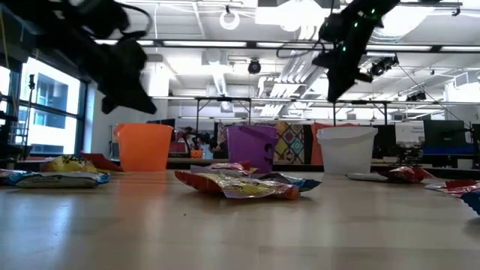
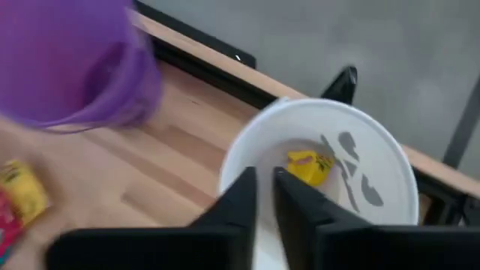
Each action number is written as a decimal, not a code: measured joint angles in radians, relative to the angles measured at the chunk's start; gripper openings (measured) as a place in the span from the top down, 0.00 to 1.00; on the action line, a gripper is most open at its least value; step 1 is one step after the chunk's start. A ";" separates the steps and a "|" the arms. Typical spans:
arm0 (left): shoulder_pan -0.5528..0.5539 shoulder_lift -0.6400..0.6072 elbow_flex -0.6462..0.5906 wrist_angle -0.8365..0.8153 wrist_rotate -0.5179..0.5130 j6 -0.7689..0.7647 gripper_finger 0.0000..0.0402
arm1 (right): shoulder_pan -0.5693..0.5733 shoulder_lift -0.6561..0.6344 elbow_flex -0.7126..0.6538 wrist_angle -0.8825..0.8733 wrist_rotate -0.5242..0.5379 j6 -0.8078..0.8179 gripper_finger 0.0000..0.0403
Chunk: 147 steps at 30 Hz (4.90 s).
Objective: Sort candy
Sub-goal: Put the red candy into the purple bucket
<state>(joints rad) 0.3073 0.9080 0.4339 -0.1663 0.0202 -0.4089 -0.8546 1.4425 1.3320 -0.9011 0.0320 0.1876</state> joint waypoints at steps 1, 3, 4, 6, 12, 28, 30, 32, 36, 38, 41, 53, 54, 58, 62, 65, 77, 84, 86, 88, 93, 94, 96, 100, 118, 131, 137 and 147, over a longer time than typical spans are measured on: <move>0.000 0.047 0.021 0.001 0.016 0.008 1.00 | 0.014 -0.019 0.000 0.001 -0.006 -0.013 0.97; 0.007 0.135 0.057 0.002 0.062 0.018 1.00 | 0.048 -0.055 0.000 0.002 -0.015 -0.022 0.97; 0.014 0.175 0.073 0.008 0.097 0.018 1.00 | 0.067 -0.072 0.000 0.002 -0.017 -0.019 0.96; 0.035 0.244 0.095 0.030 0.174 0.003 1.00 | 0.106 -0.106 -0.012 0.017 -0.018 -0.005 0.96; 0.091 0.403 0.101 0.179 0.310 -0.106 1.00 | 0.204 -0.221 -0.169 0.158 -0.030 0.056 0.99; 0.114 0.701 0.237 0.307 0.269 -0.202 0.73 | 0.374 -0.366 -0.462 0.564 -0.115 0.153 1.00; 0.109 0.730 0.273 0.279 0.237 -0.185 0.69 | 0.375 -0.366 -0.458 0.575 -0.115 0.151 1.00; 0.109 0.754 0.304 0.243 0.215 -0.167 0.65 | 0.375 -0.366 -0.456 0.582 -0.115 0.152 1.00; 0.110 0.809 0.346 0.229 0.237 -0.141 0.59 | 0.376 -0.365 -0.456 0.581 -0.114 0.148 1.00; 0.110 0.837 0.364 0.231 0.265 -0.130 0.58 | 0.377 -0.365 -0.456 0.579 -0.114 0.147 1.00; 0.110 0.886 0.389 0.231 0.313 -0.129 0.58 | 0.378 -0.365 -0.456 0.579 -0.114 0.146 1.00; 0.093 0.942 0.438 0.238 0.353 -0.066 0.78 | 0.378 -0.365 -0.456 0.582 -0.094 0.144 1.00; 0.090 0.942 0.440 0.238 0.353 -0.046 0.83 | 0.378 -0.365 -0.456 0.582 -0.092 0.144 1.00; 0.084 0.938 0.445 0.236 0.369 -0.019 0.98 | 0.378 -0.365 -0.456 0.582 -0.087 0.144 1.00; 0.084 0.880 0.447 0.235 0.398 -0.024 0.98 | 0.378 -0.365 -0.456 0.582 -0.087 0.143 1.00; 0.086 0.807 0.445 0.230 0.405 -0.024 1.00 | 0.378 -0.365 -0.456 0.582 -0.086 0.127 1.00; 0.156 0.568 0.627 -0.070 0.092 0.114 1.00 | 0.378 -0.365 -0.456 0.585 -0.086 0.118 1.00; 0.289 0.715 0.947 -0.314 0.088 0.323 1.00 | 0.378 -0.365 -0.456 0.585 -0.086 0.118 1.00; 0.311 0.773 1.026 -0.353 0.088 0.371 1.00 | 0.378 -0.365 -0.456 0.585 -0.086 0.115 1.00; 0.324 0.824 1.088 -0.386 0.089 0.413 1.00 | 0.378 -0.365 -0.456 0.585 -0.087 0.106 1.00; 0.325 0.885 1.167 -0.459 0.129 0.454 1.00 | 0.378 -0.365 -0.456 0.585 -0.087 0.099 1.00; 0.321 0.876 1.168 -0.480 0.156 0.447 1.00 | 0.378 -0.365 -0.456 0.585 -0.087 0.099 1.00; 0.309 0.844 1.169 -0.541 0.218 0.443 1.00 | 0.378 -0.365 -0.456 0.585 -0.087 0.100 1.00; 0.256 0.751 1.142 -0.666 0.333 0.448 1.00 | 0.378 -0.365 -0.456 0.585 -0.087 0.101 1.00; 0.199 0.674 0.338 -0.006 0.431 0.047 1.00 | 0.378 -0.365 -0.456 0.585 -0.087 0.092 1.00; 0.188 0.749 0.319 0.025 0.363 0.049 0.85 | 0.378 -0.365 -0.456 0.585 -0.087 0.092 1.00; 0.166 0.749 0.319 0.023 0.418 0.096 0.81 | 0.378 -0.365 -0.456 0.585 -0.087 0.080 1.00; 0.126 0.749 0.318 -0.044 0.427 0.089 0.99 | 0.378 -0.365 -0.456 0.585 -0.069 0.073 1.00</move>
<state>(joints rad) 0.4333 1.6569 0.7521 -0.2104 0.4472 -0.3202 -0.4770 1.0779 0.8764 -0.3164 -0.0372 0.2607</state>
